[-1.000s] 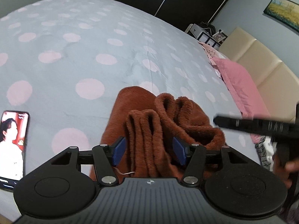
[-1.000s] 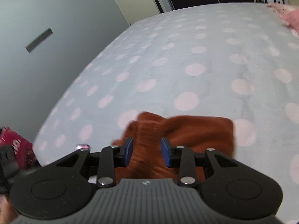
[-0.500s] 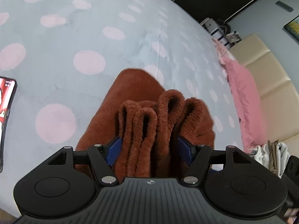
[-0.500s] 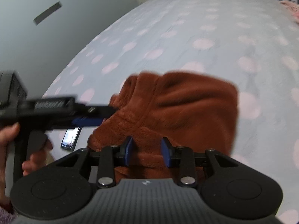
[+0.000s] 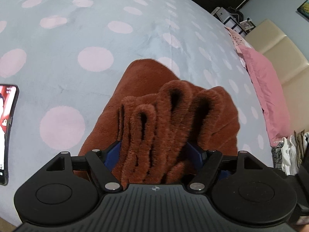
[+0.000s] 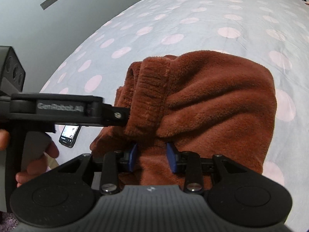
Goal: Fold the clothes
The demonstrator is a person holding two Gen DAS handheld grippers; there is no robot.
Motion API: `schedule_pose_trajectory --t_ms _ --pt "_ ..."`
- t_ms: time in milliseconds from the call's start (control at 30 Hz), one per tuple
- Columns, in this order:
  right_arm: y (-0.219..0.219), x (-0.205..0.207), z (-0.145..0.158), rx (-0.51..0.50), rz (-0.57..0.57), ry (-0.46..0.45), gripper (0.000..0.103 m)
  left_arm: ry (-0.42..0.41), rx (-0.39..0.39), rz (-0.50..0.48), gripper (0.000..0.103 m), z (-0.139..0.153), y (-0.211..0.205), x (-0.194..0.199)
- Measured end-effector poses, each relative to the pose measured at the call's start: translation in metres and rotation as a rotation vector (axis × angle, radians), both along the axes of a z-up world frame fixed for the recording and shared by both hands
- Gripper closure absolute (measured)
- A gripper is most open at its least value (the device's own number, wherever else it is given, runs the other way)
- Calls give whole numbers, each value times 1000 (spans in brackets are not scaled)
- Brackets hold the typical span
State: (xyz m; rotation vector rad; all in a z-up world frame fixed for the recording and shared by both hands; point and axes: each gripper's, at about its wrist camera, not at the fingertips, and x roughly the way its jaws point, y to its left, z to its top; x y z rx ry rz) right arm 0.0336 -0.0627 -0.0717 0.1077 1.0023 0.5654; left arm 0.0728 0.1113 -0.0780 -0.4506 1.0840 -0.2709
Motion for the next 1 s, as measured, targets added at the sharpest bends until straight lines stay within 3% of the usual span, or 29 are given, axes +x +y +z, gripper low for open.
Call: schedule_pose_trajectory --t_ms 200,267,400,567,800,900,1000 --pt "-2 2 -1 12 -8 7 65 -17 -15 -5 31 -11 -6 5" --pt "-3 4 -2 19 -18 12 65 -51 29 -35 35 -8 -16 3" --pt "-4 6 -3 27 -25 16 65 -94 44 -50 55 -1 -19 -1" --pt "-12 3 10 28 -18 5 64 -223 100 -128 64 26 -32 -16" --pt "-40 -10 45 109 -60 -67 58 -372 71 -187 67 77 -32 -26" --pt "-41 -12 58 178 -63 -109 58 -368 61 -159 68 87 -12 -16" --pt "-35 -9 61 213 -48 -119 45 -309 33 -99 68 76 12 0"
